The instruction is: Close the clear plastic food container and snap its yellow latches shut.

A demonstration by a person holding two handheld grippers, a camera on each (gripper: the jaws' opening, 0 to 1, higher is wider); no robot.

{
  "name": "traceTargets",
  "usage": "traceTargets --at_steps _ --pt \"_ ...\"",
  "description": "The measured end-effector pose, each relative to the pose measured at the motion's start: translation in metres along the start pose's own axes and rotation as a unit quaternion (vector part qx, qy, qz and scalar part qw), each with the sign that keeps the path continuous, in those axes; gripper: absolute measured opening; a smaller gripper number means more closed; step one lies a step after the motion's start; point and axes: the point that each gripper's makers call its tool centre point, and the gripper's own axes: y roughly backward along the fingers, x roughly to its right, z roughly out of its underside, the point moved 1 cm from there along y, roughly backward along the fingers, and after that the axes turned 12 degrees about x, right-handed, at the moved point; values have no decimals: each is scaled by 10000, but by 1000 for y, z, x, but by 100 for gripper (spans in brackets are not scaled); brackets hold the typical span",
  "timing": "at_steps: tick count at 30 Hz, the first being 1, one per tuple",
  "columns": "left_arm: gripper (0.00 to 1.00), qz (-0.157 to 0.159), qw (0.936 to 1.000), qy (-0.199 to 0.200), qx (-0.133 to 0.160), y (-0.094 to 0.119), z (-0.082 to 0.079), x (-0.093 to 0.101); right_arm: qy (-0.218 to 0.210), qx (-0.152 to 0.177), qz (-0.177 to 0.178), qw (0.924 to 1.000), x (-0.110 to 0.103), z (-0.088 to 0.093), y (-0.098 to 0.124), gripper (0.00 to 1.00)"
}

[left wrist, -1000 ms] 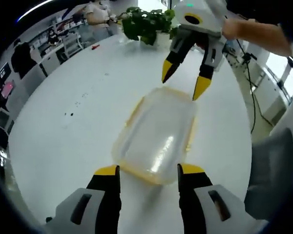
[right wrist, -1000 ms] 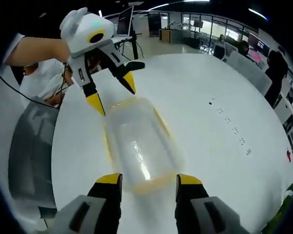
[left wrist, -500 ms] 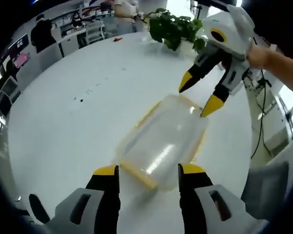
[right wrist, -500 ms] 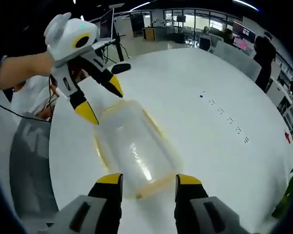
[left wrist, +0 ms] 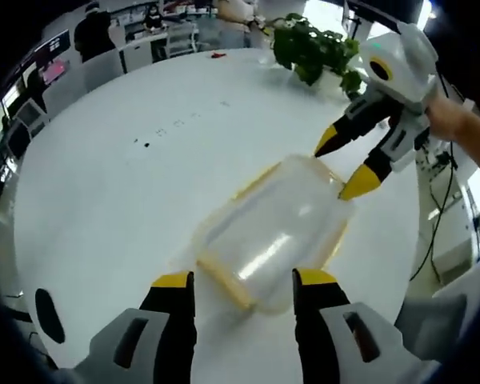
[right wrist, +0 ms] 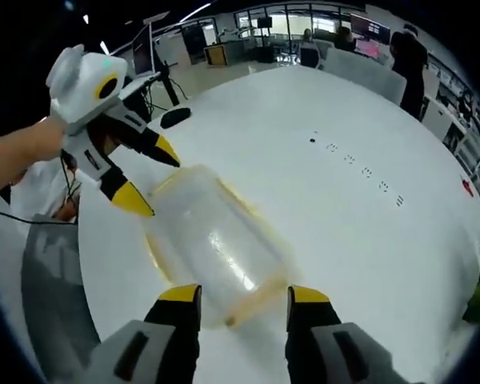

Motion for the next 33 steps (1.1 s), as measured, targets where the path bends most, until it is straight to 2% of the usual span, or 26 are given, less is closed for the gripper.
traceTargets --at_steps 2,5,12,14,17,19,20,22,24,33 --pt "47 -18 9999 110 -16 -1 1 1 -245 58 83 9996 2 -1 0 41" --pt "48 -64 9995 315 -3 -3 1 0 -397 64 84 9992 2 -1 -2 41" --pt "49 -49 9970 766 -15 -8 5 1 -722 -88 164 9972 3 5 -5 41" --pt "48 2 9956 941 -25 -10 7 3 -1092 -80 166 9939 1 6 -6 40" --pt "46 67 9937 1119 -32 -10 8 4 -1189 -36 134 9928 2 6 -7 40" --pt "46 118 9933 1152 -50 -11 8 4 -1493 -28 14 9888 -3 7 -9 38" --pt "46 121 9931 1167 -52 -11 8 4 -1578 -26 76 9874 -1 7 -9 38" --pt "45 133 9929 1179 -74 -11 8 5 -1456 -12 51 9893 -2 7 -9 39" --pt "45 130 9930 1170 -90 -11 8 5 -1557 18 46 9878 -4 7 -11 40" --pt "43 106 9917 1279 -106 -12 8 6 -1532 15 85 9882 -5 6 -11 38"
